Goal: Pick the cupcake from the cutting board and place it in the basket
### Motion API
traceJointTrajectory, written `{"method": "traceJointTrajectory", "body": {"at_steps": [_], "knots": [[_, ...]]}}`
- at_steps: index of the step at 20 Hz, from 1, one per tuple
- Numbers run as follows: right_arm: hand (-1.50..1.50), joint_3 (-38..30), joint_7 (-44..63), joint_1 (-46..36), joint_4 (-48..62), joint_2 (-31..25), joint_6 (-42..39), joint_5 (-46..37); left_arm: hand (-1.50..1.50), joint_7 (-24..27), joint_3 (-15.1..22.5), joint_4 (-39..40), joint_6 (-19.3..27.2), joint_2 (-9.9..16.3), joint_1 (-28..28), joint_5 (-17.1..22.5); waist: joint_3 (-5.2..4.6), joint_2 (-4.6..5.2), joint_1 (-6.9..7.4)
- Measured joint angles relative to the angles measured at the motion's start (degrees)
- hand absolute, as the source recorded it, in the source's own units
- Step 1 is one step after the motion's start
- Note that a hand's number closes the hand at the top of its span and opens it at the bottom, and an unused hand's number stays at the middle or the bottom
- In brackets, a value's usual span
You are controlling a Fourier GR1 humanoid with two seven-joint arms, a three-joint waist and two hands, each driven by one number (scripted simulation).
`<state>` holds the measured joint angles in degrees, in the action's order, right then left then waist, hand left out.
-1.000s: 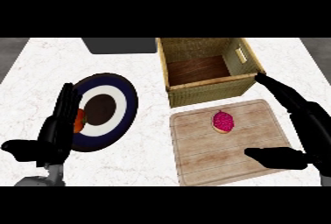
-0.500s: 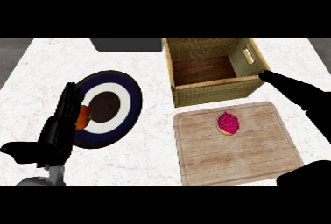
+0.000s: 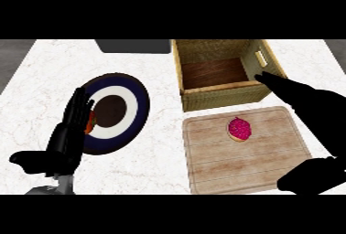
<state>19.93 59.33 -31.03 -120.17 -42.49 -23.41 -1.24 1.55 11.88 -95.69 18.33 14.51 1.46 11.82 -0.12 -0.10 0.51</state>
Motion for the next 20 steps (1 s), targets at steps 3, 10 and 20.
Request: {"method": "traceJointTrajectory", "body": {"at_steps": [3,10,20], "knots": [[-1.50,1.1,-0.1,-0.1,1.7,0.6,-0.2,-1.6,0.00,-0.3,-0.3,0.3,-0.1,-0.4,0.6,-0.4,0.03,0.03,-0.15],[-1.50,2.3,-3.7,5.5,4.1,4.6,-0.6,-9.3,0.00,0.0,-1.5,0.1,-1.3,-1.4,-0.5,-0.9,0.10,0.07,-0.34],[-1.50,2.0,-10.2,10.5,8.4,13.1,-1.7,-21.3,0.00,-0.7,-3.2,-0.2,-3.2,-3.3,-1.0,-2.9,0.11,0.08,-0.35]]}}
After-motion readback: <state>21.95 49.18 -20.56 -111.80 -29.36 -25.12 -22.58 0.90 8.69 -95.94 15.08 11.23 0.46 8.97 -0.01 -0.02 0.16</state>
